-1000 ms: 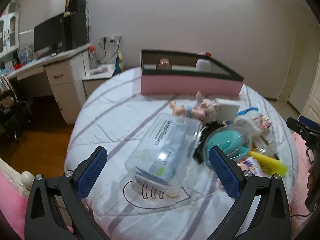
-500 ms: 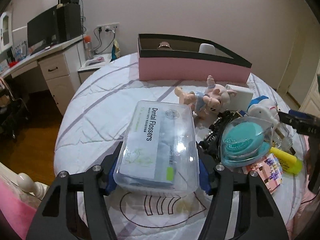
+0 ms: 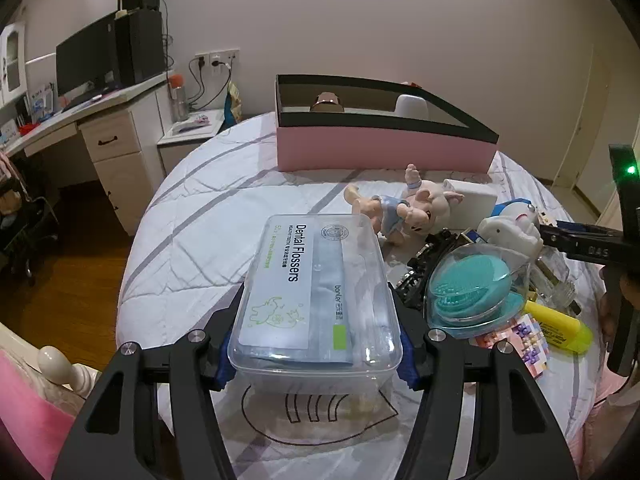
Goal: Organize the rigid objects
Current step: 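Grasp the pink-white block figure with the right tool, then lower flosser box with left tool while right tool lowers block figure into box, then move both tools back over the remaining items on the bed, then grasp teal brush case with left tool while right tool grasps white astronaut figure, then place teal brush case and astronaut figure into the pink box, open both tools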
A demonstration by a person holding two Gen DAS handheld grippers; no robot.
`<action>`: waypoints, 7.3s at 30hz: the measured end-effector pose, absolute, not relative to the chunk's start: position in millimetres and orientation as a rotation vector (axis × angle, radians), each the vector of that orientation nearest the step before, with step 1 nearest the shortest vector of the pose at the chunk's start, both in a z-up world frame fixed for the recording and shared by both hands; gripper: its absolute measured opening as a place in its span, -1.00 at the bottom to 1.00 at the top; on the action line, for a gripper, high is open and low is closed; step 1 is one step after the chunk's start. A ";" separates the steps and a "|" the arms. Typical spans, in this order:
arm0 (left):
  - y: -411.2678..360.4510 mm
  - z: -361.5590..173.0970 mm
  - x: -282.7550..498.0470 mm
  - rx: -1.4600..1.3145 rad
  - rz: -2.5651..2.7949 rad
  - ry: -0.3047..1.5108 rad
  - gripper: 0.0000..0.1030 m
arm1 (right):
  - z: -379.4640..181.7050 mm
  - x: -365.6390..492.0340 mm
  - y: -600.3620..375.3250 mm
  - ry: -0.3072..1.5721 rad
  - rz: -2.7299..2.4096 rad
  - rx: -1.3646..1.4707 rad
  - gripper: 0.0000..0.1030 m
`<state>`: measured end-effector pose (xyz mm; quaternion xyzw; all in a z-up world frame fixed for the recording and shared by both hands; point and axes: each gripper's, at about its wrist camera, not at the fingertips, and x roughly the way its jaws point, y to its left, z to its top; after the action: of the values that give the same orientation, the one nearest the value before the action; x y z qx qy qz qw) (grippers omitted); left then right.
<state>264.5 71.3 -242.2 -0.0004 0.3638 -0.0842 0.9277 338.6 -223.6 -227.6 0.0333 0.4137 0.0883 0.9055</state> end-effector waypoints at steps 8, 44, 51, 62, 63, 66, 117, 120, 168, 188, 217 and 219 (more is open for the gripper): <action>66.7 -226.6 261.6 -0.027 -0.188 0.705 0.20 | -222.2 326.5 -225.8 0.821 0.159 0.045 0.06; -12.4 -121.0 400.4 0.136 -0.365 0.582 0.20 | -124.5 405.1 -180.6 0.640 0.275 -0.019 0.06; -21.9 -120.3 490.3 0.165 -0.351 0.674 0.20 | -113.0 488.9 -173.6 0.688 0.270 -0.040 0.06; -40.0 -184.4 606.0 0.218 -0.294 0.918 0.20 | -157.9 612.9 -162.2 0.905 0.216 -0.050 0.06; -41.1 -190.5 608.6 0.229 -0.291 0.927 0.20 | -165.0 619.9 -163.8 0.932 0.213 -0.046 0.06; -41.1 -202.1 614.3 0.243 -0.290 0.949 0.20 | -181.2 634.2 -167.5 0.987 0.208 -0.025 0.06; 11.6 -110.6 192.6 0.048 -0.084 0.343 1.00 | -100.1 228.8 -182.7 0.409 0.145 0.014 1.00; 11.0 -116.1 181.9 0.057 -0.090 0.341 1.00 | -105.9 215.1 -186.9 0.409 0.130 0.015 1.00; -7.3 -222.3 256.8 0.030 -0.184 0.745 0.45 | -198.1 271.4 -197.4 0.703 0.147 0.067 1.00; 37.2 -239.4 254.8 -0.006 -0.137 0.762 0.62 | -220.7 332.0 -148.4 0.852 0.268 0.073 0.72; 40.6 -228.4 251.4 -0.056 -0.201 0.718 -0.24 | -214.3 318.0 -165.0 0.797 0.271 0.095 0.40; 38.3 -222.8 252.9 -0.052 -0.207 0.707 -0.25 | -209.3 315.6 -165.3 0.782 0.271 0.097 0.40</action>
<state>252.9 38.3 -222.8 -0.0254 0.3455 -0.1012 0.9326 315.6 -165.3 -209.3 0.0470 0.3798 0.1318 0.9144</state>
